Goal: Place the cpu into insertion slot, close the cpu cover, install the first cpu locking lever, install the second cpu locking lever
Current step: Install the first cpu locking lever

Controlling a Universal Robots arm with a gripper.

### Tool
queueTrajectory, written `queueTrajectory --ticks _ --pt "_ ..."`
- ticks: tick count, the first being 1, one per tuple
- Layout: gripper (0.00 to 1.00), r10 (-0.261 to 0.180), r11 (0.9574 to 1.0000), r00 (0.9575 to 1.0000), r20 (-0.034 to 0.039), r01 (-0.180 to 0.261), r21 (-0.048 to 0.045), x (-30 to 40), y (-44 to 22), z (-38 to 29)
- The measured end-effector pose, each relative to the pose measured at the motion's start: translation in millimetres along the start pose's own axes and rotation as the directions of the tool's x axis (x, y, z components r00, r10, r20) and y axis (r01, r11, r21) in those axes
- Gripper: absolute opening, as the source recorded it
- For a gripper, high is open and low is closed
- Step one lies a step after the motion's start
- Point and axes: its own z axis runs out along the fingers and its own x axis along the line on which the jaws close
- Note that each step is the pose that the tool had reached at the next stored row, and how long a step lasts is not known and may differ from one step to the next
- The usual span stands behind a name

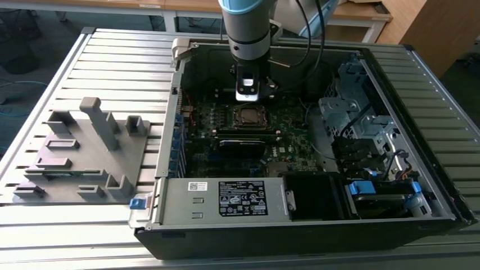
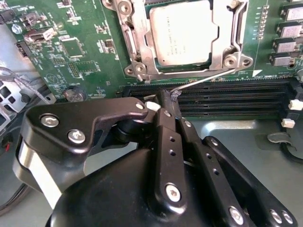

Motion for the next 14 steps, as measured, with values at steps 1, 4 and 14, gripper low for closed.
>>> queueTrajectory --ticks 1,4,14 --pt "0.10 0.000 1.0000 1.0000 0.0000 0.000 -0.0002 0.3 0.1 0.3" --pt "0.10 0.000 1.0000 1.0000 0.0001 0.000 0.0003 1.2 0.7 1.3" --pt "0.10 0.000 1.0000 1.0000 0.0020 0.000 0.0022 2.0 0.9 3.7"
